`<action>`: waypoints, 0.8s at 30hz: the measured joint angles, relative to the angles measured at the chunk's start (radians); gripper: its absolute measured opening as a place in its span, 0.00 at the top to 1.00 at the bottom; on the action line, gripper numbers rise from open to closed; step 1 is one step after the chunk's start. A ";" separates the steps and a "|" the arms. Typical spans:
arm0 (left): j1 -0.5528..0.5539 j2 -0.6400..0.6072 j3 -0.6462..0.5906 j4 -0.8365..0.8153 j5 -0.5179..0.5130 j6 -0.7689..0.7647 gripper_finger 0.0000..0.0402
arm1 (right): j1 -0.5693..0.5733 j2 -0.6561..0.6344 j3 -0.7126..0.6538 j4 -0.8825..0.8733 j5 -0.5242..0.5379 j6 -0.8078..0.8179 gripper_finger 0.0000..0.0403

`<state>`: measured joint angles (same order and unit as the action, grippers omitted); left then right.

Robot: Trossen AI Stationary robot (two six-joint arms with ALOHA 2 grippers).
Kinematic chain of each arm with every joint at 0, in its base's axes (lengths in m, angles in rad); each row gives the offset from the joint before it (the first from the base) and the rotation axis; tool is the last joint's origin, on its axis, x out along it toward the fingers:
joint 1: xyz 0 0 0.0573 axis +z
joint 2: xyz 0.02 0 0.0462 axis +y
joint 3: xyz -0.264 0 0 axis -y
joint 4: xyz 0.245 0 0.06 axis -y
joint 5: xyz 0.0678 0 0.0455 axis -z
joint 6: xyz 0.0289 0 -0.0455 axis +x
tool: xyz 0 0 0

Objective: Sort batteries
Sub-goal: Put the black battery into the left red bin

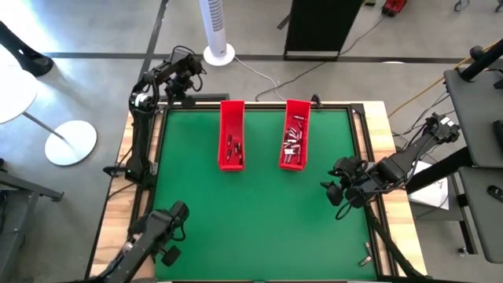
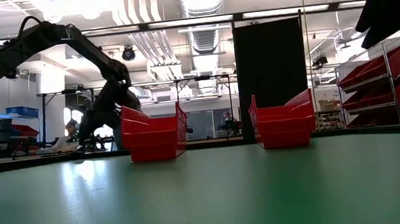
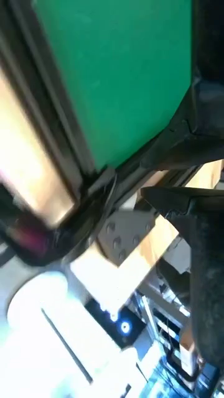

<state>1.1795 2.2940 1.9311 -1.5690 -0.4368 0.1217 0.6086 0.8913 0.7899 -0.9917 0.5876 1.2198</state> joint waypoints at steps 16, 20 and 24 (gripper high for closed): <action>-0.021 0.053 -0.179 0.009 -0.182 -0.021 0.92 | 0.000 0.000 -0.006 0.001 -0.014 0.019 0.36; -0.034 0.078 -0.207 0.010 -0.247 0.000 0.92 | 0.000 0.001 -0.007 0.002 -0.019 0.019 0.34; -0.031 0.079 -0.198 0.009 -0.255 0.009 0.92 | 0.001 0.001 -0.007 0.002 -0.019 0.019 0.33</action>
<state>1.1484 2.3730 1.7330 -1.5599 -0.6914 0.1309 0.6094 0.8921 0.7834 -0.9901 0.5682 1.2388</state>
